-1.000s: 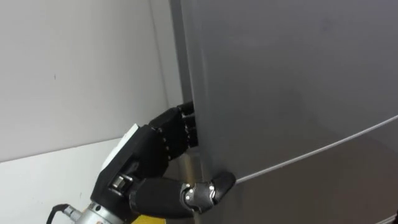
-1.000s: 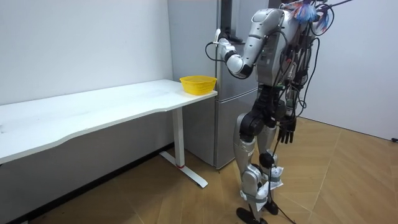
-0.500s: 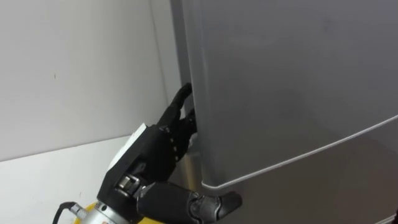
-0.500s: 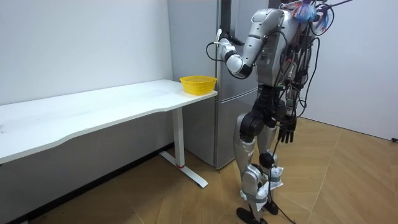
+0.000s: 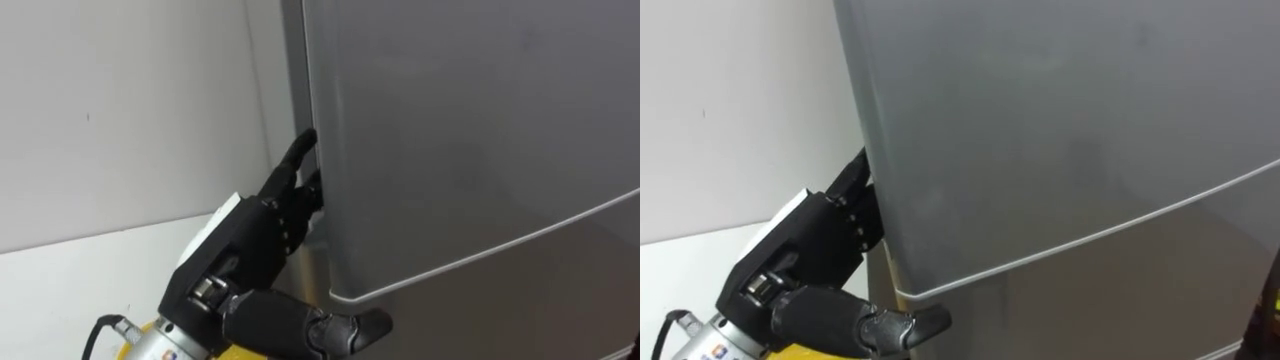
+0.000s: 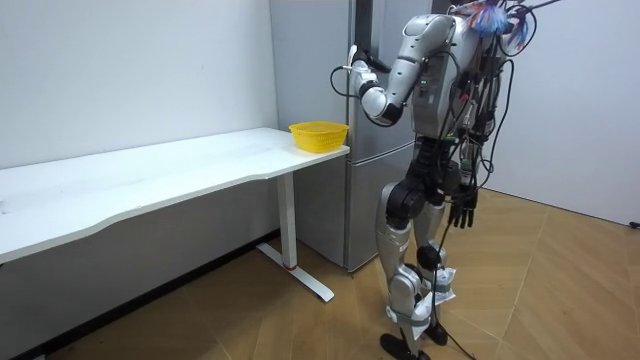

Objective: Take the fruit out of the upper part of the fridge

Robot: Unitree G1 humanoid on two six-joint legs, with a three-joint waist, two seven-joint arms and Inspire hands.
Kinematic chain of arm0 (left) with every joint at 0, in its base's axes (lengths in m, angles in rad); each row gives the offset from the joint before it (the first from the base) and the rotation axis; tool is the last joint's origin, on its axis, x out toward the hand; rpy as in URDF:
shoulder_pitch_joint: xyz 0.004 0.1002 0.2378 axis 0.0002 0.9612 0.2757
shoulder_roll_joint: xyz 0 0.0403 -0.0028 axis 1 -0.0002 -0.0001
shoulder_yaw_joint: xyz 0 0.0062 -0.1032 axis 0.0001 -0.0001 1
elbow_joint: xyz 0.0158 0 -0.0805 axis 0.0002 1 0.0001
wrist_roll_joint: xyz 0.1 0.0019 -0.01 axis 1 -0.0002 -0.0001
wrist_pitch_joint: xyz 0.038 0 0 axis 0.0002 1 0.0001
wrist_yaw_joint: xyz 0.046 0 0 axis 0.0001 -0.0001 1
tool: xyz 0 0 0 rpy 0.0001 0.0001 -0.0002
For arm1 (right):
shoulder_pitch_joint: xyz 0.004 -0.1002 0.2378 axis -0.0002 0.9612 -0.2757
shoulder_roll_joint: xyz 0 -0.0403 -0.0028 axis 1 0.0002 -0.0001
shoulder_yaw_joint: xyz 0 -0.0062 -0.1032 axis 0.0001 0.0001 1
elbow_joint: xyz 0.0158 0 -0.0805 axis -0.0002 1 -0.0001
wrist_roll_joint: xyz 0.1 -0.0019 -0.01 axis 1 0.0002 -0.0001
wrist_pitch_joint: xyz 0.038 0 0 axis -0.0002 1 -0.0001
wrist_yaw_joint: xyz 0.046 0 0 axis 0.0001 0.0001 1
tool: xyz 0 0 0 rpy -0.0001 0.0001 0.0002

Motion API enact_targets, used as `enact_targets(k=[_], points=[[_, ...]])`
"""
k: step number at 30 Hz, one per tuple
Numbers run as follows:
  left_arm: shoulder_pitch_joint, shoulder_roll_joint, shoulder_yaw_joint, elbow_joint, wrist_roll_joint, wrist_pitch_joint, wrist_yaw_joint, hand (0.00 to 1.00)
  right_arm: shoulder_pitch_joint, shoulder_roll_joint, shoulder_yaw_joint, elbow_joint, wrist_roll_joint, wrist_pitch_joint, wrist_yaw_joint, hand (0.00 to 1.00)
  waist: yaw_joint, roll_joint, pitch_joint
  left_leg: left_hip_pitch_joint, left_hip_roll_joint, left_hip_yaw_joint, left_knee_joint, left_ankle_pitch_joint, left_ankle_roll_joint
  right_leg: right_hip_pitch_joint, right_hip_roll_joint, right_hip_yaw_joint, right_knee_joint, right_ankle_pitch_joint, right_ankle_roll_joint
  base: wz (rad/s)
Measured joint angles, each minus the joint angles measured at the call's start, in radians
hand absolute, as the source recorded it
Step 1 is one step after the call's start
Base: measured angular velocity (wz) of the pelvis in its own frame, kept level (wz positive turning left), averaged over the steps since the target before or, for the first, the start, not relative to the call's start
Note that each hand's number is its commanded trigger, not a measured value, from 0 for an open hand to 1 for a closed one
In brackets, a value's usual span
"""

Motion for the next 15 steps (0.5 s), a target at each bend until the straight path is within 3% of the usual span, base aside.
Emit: enact_targets(k=[7,13,15], points=[[-0.016,0.001,-0.004,0.0,0.0,0.0,0.005,0.0,0.008,0.0,-0.001,0.0,-0.006,0.0,0.003,0.0,-0.02,0.01,-0.0046,-0.01,0.0,0.011,0.0,0.0,0.0,-0.008,-0.001,0.005,-0.003,0.006,0.004,0.0],[-0.016,-0.001,-0.006,0.0,-0.001,0.0,0.02,0.0,0.023,-0.005,-0.001,0.006,-0.001,0.002,0.024,0.0,-0.042,0.017,-0.0004,-0.011,-0.001,0.033,0.0,-0.001,0.002,-0.004,-0.003,0.017,-0.016,0.018,0.012,-0.01],[-0.018,-0.004,-0.008,0.0,-0.003,0.0,0.026,0.0,0.02,-0.006,-0.002,0.012,0.01,0.004,0.024,0.0,-0.059,0.025,-0.0005,-0.02,0.002,0.044,0.0,-0.01,0.02,-0.012,-0.001,0.017,-0.015,0.02,0.016,0.06]])
